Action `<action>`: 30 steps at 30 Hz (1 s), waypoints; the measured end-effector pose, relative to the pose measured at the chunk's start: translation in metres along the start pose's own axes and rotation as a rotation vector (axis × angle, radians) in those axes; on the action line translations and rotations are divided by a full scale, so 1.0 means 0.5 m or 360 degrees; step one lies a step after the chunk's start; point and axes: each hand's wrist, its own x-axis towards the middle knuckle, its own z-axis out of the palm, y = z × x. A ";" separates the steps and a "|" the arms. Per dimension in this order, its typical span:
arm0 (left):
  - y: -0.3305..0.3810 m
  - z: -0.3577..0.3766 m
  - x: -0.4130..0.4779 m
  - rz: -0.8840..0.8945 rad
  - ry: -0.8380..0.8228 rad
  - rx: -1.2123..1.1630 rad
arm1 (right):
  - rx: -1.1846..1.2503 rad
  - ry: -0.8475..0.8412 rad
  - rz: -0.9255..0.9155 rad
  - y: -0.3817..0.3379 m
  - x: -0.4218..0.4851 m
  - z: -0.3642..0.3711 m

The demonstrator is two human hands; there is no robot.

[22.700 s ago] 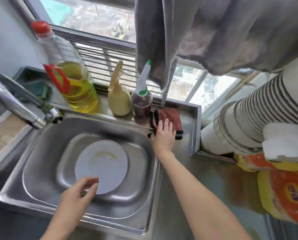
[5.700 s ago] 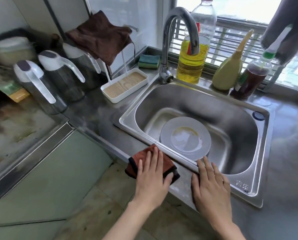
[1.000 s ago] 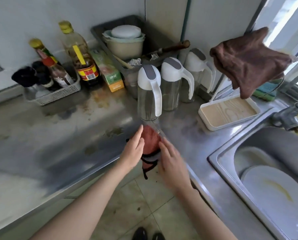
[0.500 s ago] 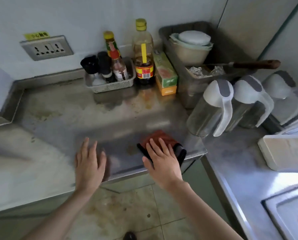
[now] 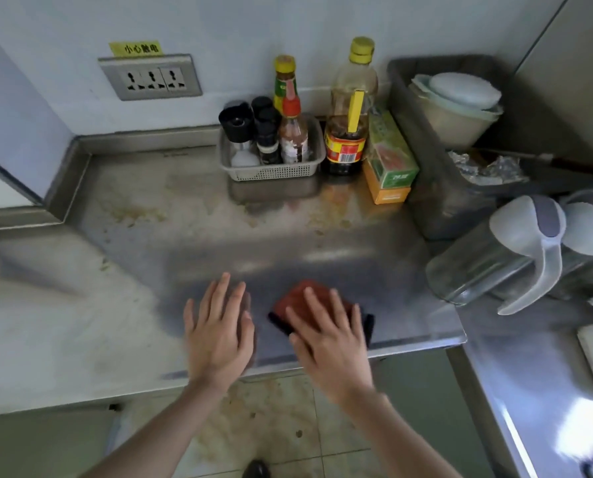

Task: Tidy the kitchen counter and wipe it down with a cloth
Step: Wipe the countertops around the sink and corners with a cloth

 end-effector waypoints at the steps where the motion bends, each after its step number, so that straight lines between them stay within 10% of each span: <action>1: -0.001 0.000 0.001 -0.0011 -0.0004 -0.0010 | -0.0020 -0.0038 -0.0079 -0.007 -0.007 0.006; 10: -0.002 0.005 0.004 -0.0031 -0.0041 -0.0042 | 0.0069 0.0053 0.0529 0.077 0.096 -0.025; 17: -0.006 0.000 0.001 -0.0013 -0.0088 -0.0065 | -0.0116 -0.0054 -0.0043 0.000 0.042 0.006; 26: 0.023 0.018 0.126 0.0232 -0.0217 -0.0056 | 0.0111 0.0104 0.0822 0.150 0.222 -0.053; 30: 0.032 0.040 0.128 0.0258 -0.0329 -0.0009 | 0.0017 0.0158 0.0429 0.061 0.199 -0.026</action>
